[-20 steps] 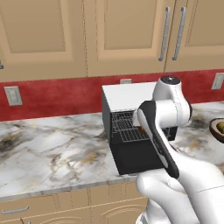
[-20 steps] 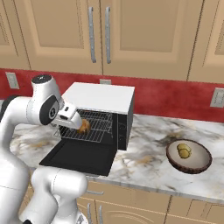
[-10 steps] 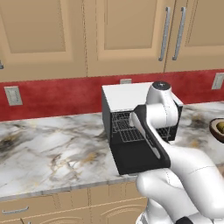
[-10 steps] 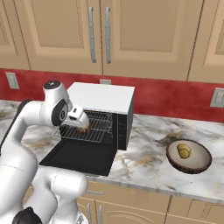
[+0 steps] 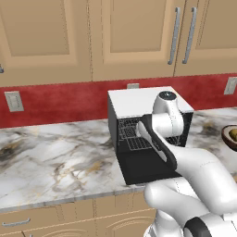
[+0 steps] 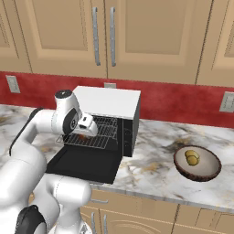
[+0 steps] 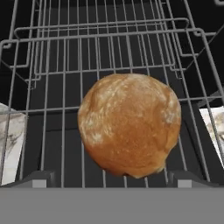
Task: Pick up the heated bread from the toaster oven and place it in the bowl. Then move the bread bowl to the dining counter.
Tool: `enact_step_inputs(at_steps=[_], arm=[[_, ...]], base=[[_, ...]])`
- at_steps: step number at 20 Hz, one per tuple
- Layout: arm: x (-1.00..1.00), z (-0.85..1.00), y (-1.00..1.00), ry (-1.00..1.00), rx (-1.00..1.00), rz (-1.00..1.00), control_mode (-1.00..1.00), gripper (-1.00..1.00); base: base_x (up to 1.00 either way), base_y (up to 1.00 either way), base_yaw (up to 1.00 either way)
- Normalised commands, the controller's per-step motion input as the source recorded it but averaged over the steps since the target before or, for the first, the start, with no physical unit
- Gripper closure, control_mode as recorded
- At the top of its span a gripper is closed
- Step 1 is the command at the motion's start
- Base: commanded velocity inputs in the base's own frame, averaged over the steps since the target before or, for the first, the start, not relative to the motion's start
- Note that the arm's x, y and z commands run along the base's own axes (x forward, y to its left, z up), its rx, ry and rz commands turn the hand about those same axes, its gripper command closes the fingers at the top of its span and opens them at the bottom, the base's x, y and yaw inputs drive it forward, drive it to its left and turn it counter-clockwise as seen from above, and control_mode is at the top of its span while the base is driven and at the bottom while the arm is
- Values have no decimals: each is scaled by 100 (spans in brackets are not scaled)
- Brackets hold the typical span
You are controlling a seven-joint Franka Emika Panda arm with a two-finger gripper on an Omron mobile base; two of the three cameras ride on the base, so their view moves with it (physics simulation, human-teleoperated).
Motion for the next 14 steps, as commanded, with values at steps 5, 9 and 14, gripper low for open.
enact_step_inputs(at_steps=[5,9,14], arm=[[29,-52,-1,-1,0,0,-100,-100],[30,-26,-3,-2,0,0,-100,-100],[4,-9,-7,-2,0,0,-100,-100]], base=[[0,0,0],[0,0,0],[0,0,0]])
